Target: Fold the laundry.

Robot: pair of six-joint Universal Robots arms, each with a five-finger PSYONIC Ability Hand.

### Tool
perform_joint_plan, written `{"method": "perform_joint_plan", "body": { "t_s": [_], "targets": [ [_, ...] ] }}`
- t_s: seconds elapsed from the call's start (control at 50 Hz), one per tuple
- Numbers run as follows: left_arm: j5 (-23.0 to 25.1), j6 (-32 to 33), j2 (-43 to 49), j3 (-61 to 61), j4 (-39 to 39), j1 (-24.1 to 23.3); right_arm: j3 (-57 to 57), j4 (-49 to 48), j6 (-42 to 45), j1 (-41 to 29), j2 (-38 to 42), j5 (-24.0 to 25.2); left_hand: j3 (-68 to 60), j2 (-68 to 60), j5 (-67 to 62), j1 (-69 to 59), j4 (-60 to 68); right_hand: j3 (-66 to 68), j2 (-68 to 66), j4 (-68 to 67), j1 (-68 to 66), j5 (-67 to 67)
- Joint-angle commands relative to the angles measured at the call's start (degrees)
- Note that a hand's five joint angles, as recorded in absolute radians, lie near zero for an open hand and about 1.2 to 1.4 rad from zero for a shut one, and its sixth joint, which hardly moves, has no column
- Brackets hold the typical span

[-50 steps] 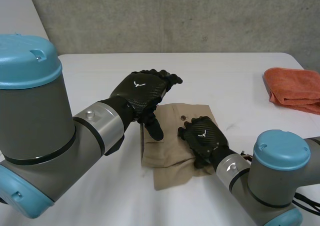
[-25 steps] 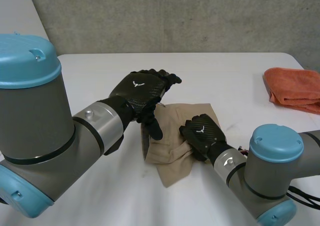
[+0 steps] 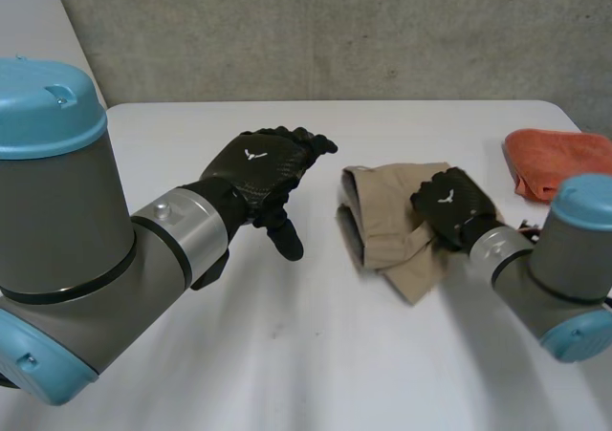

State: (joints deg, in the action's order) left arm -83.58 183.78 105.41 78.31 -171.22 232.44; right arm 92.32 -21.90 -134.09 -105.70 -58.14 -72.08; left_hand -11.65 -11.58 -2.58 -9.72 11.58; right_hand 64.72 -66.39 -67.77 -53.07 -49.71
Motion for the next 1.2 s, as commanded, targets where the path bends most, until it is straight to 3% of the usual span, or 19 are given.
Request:
{"method": "perform_joint_plan", "body": {
  "t_s": [0.02, 0.36, 0.46, 0.54, 0.66, 0.94, 1.2],
  "targets": [
    [0.0, 0.0, 0.15, 0.0, -0.17, 0.12, -4.77, 0.01, 3.04, 5.59, 3.47, 6.33, 1.26, 1.19, 2.2, -0.66, -1.2, 15.28, -13.61, -12.23, -26.93, -20.29],
    [-0.09, 0.09, 0.41, -0.79, -0.17, 0.12, -28.75, 6.43, 5.77, 11.91, 15.25, 11.08, 1.26, 1.19, 2.2, -0.66, -1.2, 15.28, -13.61, -12.23, -26.93, -20.29],
    [-0.09, 0.27, 0.85, -1.93, -0.17, 0.21, -37.28, 5.99, 4.9, 13.24, 16.74, 10.29, 0.93, 0.86, 1.86, -1.0, -0.86, 15.28, -13.61, -12.23, -26.93, -20.29],
    [-0.18, 0.35, 1.2, -2.64, -0.17, 0.21, -46.16, 5.81, 1.21, 14.82, 17.45, 9.5, 0.76, 0.69, 1.7, -1.16, -0.7, 15.28, -13.61, -12.23, -26.93, -20.29],
    [-0.35, 0.35, 1.29, -2.9, -0.17, 0.21, -59.26, 6.52, -13.03, 18.86, 22.54, 8.44, 0.76, 0.69, 1.69, -1.16, -0.69, 15.28, -13.61, -12.23, -26.93, -20.29],
    [-0.44, 0.18, 2.08, -1.76, -0.08, 0.12, -58.4, 9.77, -12.17, 29.05, 33.79, 9.58, 0.59, 0.52, 1.53, -1.33, -0.53, 15.28, -13.61, -12.23, -26.93, -20.29],
    [-0.44, 0.27, 2.17, -1.85, -0.08, 0.12, -51.9, 9.77, -8.38, 31.08, 30.37, 13.36, 0.59, 0.52, 1.53, -1.33, -0.53, 15.28, -13.61, -12.23, -26.93, -20.29]
  ]
}}
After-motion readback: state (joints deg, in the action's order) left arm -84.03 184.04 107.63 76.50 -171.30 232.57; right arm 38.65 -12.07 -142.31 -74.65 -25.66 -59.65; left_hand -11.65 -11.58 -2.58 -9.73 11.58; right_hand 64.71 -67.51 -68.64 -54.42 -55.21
